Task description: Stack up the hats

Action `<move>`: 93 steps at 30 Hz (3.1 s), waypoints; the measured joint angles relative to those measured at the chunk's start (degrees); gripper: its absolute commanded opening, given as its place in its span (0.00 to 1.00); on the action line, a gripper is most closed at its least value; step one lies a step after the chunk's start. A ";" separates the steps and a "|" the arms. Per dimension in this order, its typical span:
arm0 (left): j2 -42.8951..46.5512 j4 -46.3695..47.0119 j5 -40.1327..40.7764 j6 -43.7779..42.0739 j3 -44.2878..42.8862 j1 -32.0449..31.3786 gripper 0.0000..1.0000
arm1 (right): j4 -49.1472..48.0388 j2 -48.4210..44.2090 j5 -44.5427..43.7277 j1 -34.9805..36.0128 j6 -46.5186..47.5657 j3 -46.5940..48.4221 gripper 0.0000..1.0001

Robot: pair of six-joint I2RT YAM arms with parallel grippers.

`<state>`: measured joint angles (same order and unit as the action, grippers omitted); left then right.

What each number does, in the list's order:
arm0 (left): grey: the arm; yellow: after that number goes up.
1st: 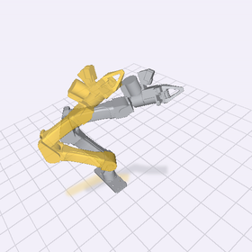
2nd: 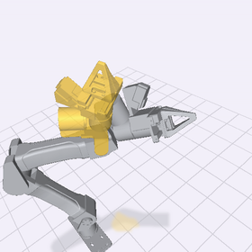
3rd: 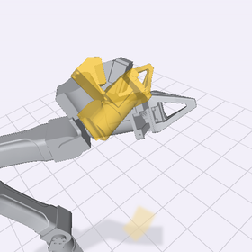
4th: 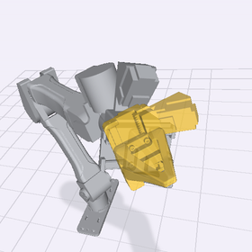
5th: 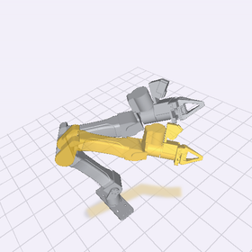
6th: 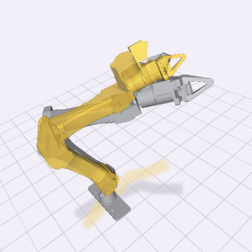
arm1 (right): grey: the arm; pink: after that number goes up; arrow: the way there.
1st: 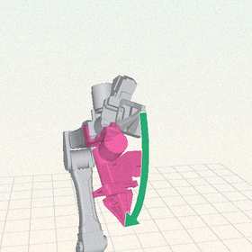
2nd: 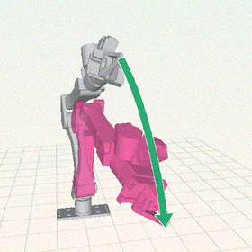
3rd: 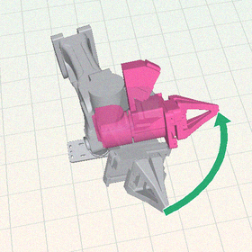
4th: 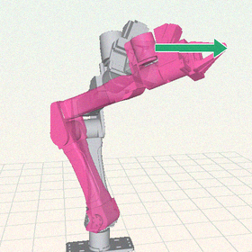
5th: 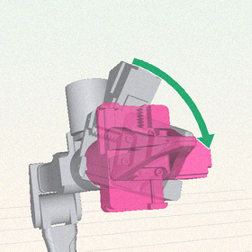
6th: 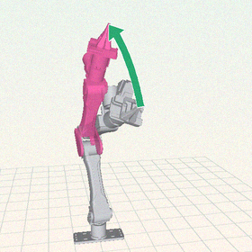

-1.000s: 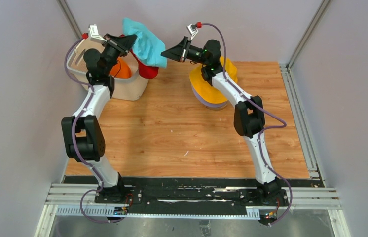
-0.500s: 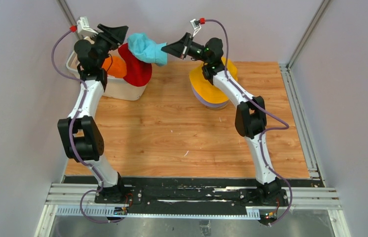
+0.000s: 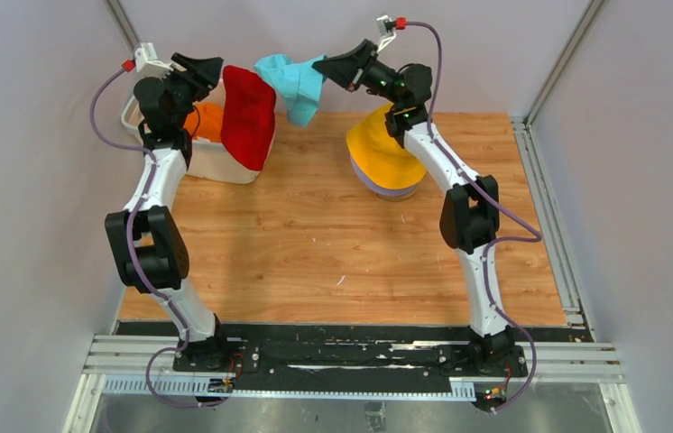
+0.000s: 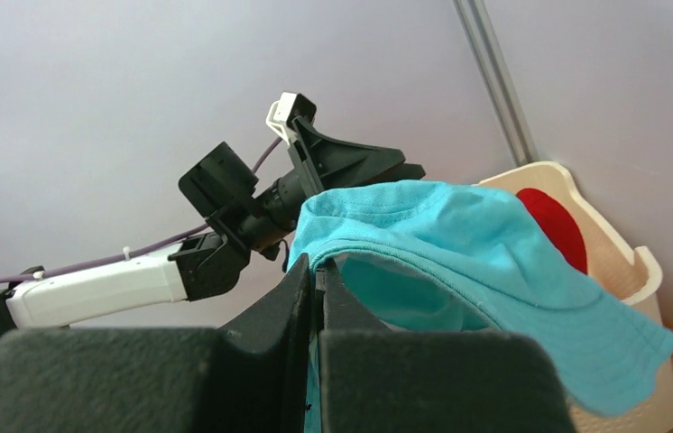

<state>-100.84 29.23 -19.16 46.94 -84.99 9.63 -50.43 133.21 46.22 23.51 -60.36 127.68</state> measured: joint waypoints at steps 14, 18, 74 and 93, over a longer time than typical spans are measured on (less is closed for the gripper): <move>1.92 -0.57 0.04 -0.70 5.09 -0.26 0.60 | -3.32 -0.02 -2.21 -3.96 -0.26 1.97 0.00; 3.08 -1.16 0.09 -0.74 5.40 -1.05 0.60 | -3.32 -0.02 -2.32 -4.57 -0.26 1.97 0.01; 3.89 -6.29 0.44 -8.04 6.16 -25.88 0.62 | -18.75 -23.32 6.43 -20.48 -7.96 -41.88 0.01; 2.21 -6.34 0.31 -8.02 6.27 -26.80 0.62 | -10.12 -27.80 9.75 -29.86 -6.23 -59.95 0.01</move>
<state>-98.63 22.90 -18.85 38.92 -78.72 -17.17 -60.55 105.41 55.96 -6.35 -66.59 67.72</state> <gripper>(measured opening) 0.617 0.014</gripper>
